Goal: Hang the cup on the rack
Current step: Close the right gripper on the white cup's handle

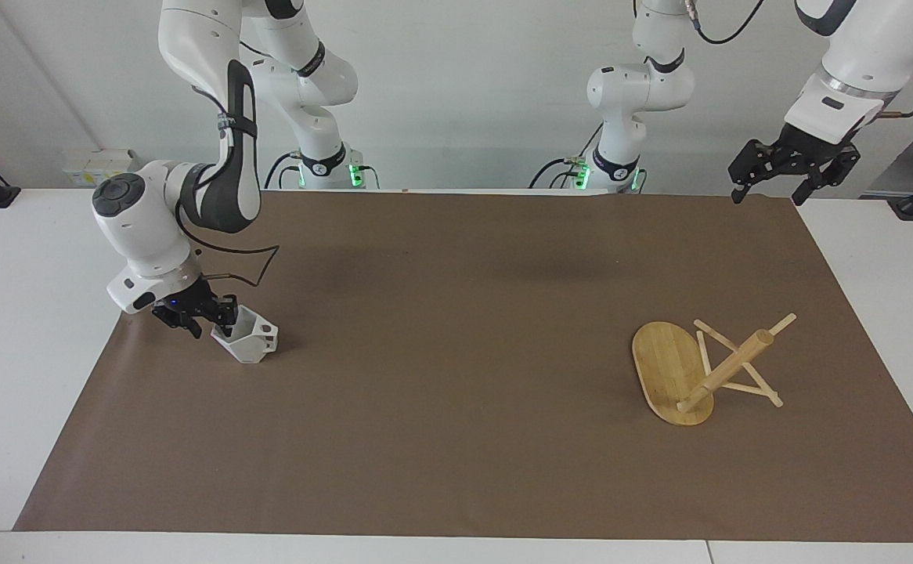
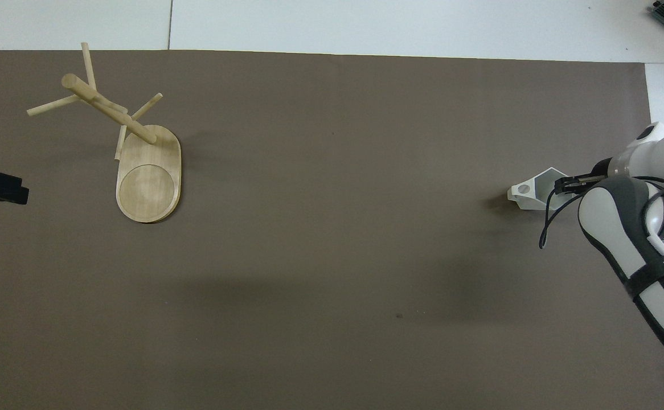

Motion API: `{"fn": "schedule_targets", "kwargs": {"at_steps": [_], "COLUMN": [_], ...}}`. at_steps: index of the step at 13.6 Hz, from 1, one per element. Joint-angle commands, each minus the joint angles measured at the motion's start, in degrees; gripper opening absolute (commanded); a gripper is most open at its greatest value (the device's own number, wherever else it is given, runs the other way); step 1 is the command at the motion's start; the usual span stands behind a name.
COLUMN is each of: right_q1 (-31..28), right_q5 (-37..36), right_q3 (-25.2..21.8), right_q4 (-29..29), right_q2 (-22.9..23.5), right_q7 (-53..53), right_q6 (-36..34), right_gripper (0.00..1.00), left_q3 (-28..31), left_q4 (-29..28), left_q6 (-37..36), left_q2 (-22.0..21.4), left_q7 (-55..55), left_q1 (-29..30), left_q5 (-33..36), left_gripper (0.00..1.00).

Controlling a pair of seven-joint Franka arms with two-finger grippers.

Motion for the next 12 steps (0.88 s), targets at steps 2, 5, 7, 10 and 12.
{"fn": "schedule_targets", "kwargs": {"at_steps": [2, 5, 7, 10, 12], "right_q1": [-0.4, -0.4, -0.4, -0.4, -0.4], "right_q5": [0.9, 1.0, 3.2, 4.5, 4.5], "right_q3": [0.3, 0.3, 0.3, 0.3, 0.3], "right_q4": [-0.6, -0.6, -0.6, -0.3, 0.8], "right_q2": [-0.3, -0.3, -0.3, -0.3, -0.3], "right_q7": [0.9, 1.0, 1.1, 1.5, 1.5], "right_q6": [0.2, 0.2, 0.1, -0.8, -2.5], "right_gripper": [0.07, 0.00, 0.00, 0.00, 0.00], "left_q3": [0.4, 0.3, 0.2, 0.2, 0.3], "left_q4": [-1.5, -1.6, -1.8, -1.7, -1.7], "left_q6": [0.0, 0.3, 0.4, 0.5, 0.4], "left_q2": [-1.5, -1.5, -1.6, -1.6, -1.6], "left_q7": [0.3, 0.2, 0.3, 0.7, 0.9], "left_q1": [0.2, -0.1, -0.4, -0.4, -0.4], "left_q5": [-0.8, -0.8, -0.8, -0.8, -0.7], "left_gripper": [1.00, 1.00, 1.00, 1.00, 1.00]}}
